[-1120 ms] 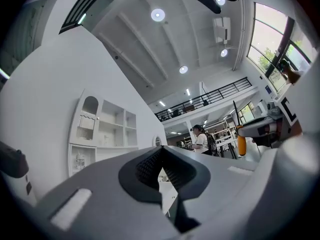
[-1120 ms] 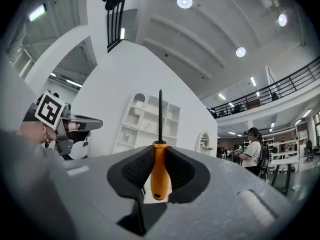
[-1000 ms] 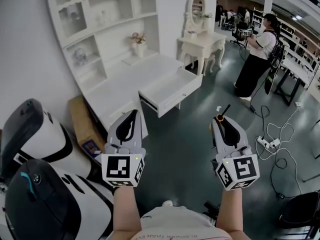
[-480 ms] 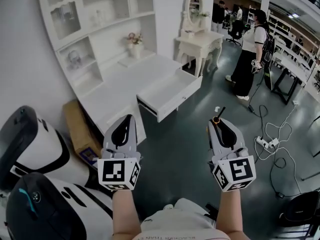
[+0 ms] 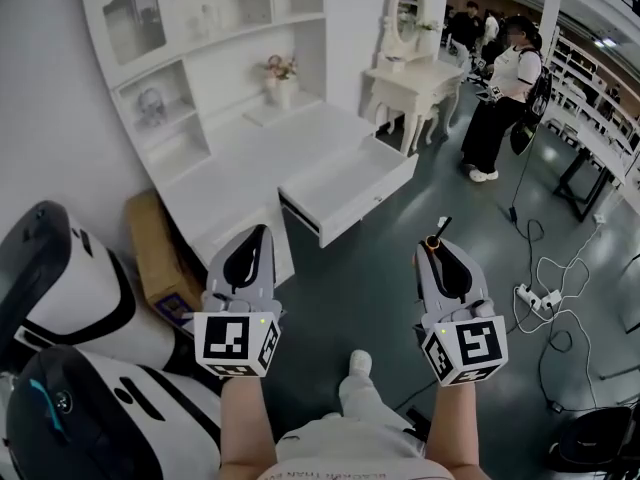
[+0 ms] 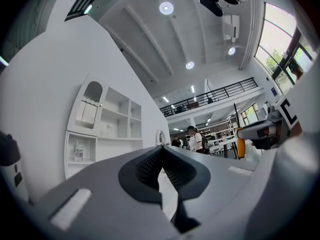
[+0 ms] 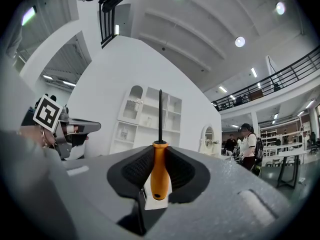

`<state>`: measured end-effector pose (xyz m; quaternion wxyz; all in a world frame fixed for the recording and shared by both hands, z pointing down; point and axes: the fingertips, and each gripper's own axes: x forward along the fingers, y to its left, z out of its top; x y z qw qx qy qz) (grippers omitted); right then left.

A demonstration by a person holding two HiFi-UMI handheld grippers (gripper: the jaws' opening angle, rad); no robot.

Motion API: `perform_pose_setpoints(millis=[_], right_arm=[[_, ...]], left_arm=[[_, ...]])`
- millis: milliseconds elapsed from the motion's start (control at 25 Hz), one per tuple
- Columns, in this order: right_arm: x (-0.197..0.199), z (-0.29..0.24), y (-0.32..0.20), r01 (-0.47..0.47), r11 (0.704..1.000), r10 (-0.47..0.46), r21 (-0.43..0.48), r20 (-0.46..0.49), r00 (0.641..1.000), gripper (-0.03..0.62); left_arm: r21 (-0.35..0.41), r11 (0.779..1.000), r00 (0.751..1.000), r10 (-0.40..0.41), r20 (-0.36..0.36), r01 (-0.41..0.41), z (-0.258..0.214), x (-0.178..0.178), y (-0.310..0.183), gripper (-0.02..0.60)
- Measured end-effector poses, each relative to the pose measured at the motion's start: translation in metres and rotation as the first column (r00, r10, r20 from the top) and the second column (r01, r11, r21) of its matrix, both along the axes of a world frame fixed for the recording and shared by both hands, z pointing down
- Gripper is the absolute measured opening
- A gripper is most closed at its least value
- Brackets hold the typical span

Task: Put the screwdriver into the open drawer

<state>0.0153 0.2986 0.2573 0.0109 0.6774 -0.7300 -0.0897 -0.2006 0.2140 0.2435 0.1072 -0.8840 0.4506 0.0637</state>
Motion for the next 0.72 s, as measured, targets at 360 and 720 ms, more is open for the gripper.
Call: perform_pose_setpoints(millis=[360,720], right_arm=[[0.037,0.006,-0.077,0.017,1.000,-0.016,-0.015,0.022,1.000,0.074],[0.082,0.006,-0.154,0.053,0.998,-0.051,-0.034,0.036,0.998,0.074]], left_arm=[[-0.012,1.000,0.999,-0.022,0.028,0.022,0.003,0.035,-0.069,0.019],[-0.039,0.998,0.997,-0.057,0.044,0.058,0.008,0.076,-0.138,0.019]])
